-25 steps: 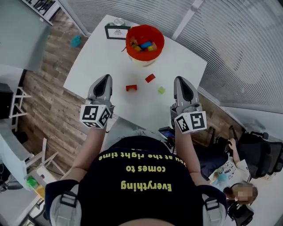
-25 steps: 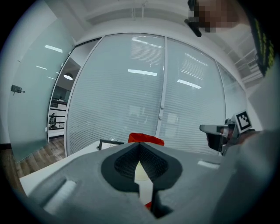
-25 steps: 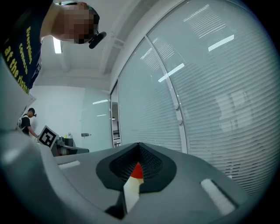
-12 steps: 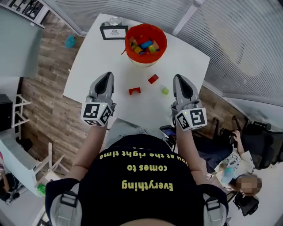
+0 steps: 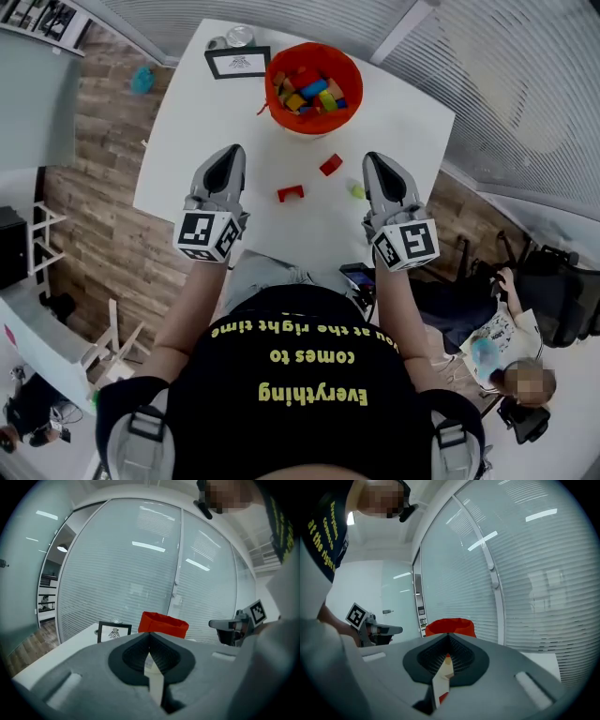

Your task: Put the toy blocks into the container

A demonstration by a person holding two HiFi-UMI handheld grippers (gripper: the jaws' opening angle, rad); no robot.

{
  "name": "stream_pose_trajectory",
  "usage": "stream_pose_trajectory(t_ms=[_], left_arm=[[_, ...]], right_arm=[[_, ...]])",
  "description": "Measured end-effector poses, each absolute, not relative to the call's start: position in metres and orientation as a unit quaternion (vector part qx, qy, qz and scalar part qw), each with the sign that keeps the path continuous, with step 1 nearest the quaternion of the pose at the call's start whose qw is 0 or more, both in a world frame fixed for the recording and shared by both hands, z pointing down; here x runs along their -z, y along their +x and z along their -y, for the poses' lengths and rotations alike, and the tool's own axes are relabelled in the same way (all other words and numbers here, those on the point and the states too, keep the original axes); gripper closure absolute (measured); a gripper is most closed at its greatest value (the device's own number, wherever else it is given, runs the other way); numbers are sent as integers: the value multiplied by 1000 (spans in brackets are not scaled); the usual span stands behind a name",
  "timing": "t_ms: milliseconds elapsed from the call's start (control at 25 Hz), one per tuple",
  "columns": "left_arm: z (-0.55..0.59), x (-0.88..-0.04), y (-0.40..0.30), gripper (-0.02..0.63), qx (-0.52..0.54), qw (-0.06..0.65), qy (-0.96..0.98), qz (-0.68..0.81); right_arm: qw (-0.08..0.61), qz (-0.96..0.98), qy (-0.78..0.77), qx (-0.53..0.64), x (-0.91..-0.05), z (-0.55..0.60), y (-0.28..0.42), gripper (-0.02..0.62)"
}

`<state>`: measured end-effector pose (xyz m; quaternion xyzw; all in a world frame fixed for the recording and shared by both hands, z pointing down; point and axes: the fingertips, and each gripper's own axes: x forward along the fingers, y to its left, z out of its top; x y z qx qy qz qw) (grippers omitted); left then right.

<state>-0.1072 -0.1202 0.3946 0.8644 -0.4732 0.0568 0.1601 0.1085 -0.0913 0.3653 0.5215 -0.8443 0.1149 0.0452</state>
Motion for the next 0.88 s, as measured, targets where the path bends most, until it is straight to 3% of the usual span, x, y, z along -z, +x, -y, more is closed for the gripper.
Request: stream_pose_trajectory(t_ms=[360, 440, 880], left_arm=[[135, -413, -107, 606, -71, 173, 864, 467], [137, -417, -105, 606, -75, 176, 865, 464], [137, -436, -101, 607, -84, 193, 863, 459]], right_arm=[[99, 846, 503, -145, -415, 101, 100, 586], [113, 846, 497, -154, -427, 103, 97, 540], [237, 851, 432, -183, -501, 100, 75, 445]])
